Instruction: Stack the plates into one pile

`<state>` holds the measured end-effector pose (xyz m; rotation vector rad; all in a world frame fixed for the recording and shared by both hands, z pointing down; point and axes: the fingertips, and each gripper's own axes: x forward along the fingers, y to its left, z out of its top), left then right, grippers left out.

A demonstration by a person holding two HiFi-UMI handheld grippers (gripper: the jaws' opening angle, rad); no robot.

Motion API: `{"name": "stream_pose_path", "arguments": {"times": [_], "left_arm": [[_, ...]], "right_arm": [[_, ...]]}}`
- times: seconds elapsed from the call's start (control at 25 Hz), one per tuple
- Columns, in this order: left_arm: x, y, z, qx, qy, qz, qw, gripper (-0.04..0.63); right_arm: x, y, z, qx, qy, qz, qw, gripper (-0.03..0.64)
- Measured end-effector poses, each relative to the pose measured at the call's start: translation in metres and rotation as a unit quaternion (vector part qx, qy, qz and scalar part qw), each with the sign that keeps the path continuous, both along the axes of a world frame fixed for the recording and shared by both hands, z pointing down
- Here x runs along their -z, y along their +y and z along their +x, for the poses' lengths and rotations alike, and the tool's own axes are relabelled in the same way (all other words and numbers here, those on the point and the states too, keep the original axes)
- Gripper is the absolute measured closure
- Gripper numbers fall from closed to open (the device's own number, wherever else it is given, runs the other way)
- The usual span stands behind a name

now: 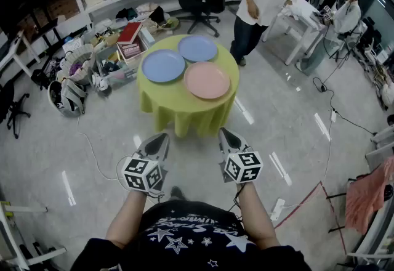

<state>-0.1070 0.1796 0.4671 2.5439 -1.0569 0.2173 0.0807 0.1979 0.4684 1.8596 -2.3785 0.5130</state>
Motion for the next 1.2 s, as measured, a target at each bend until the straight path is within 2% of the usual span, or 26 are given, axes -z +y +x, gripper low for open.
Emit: {"name": "stream_pose_path", "arguments": {"times": [0.28, 0.64, 1.2], "left_arm": [[-0.006, -0.014, 0.0, -0.003, 0.0, 0.003, 1.0, 0.572], [-0.013, -0.021, -0.017, 0.01, -0.001, -0.011, 0.9999, 0.572], [-0.028, -0.039, -0.054, 0.005, 0.003, -0.029, 0.9996, 0.572]], "right_arm": [[-0.007, -0.014, -0.001, -0.003, -0.001, -0.002, 1.0, 0.603], [-0.013, -0.027, -0.011, 0.005, 0.0, -0.011, 1.0, 0.603], [-0.031, -0.039, -0.023, -0.036, 0.001, -0.033, 0.999, 0.601]]}}
